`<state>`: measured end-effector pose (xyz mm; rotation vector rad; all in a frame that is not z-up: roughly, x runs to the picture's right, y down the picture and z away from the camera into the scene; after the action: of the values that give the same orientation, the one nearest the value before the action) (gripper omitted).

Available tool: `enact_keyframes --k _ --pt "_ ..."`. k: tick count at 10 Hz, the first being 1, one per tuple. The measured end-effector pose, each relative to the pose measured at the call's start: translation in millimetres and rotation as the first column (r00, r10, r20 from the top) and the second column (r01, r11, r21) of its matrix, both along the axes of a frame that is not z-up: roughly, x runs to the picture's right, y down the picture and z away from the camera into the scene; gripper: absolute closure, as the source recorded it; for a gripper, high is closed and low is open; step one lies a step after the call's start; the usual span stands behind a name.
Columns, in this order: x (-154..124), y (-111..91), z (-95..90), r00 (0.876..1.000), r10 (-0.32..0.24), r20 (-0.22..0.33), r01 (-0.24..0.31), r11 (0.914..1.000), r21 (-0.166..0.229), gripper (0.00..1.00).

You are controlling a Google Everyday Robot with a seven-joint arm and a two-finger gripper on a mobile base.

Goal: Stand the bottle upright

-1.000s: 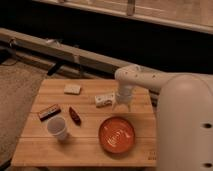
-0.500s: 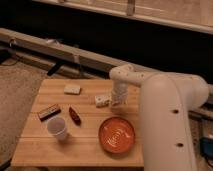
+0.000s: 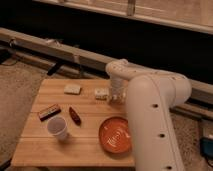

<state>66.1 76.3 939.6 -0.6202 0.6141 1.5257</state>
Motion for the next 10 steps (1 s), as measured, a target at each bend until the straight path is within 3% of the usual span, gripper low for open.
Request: enact_keyframes --k 6,9,10 --pt "2 -45 -43.3 0.998 0.001 0.062 -0.003 0.9994 0.035 0.37" --pt "-6 -53 -36.8 0.998 0.01 0.07 -0.014 0.9978 0.065 0.37" --pt "-12 -57 -28.4 0.998 0.023 0.065 -0.029 0.9949 0.096 0.37"
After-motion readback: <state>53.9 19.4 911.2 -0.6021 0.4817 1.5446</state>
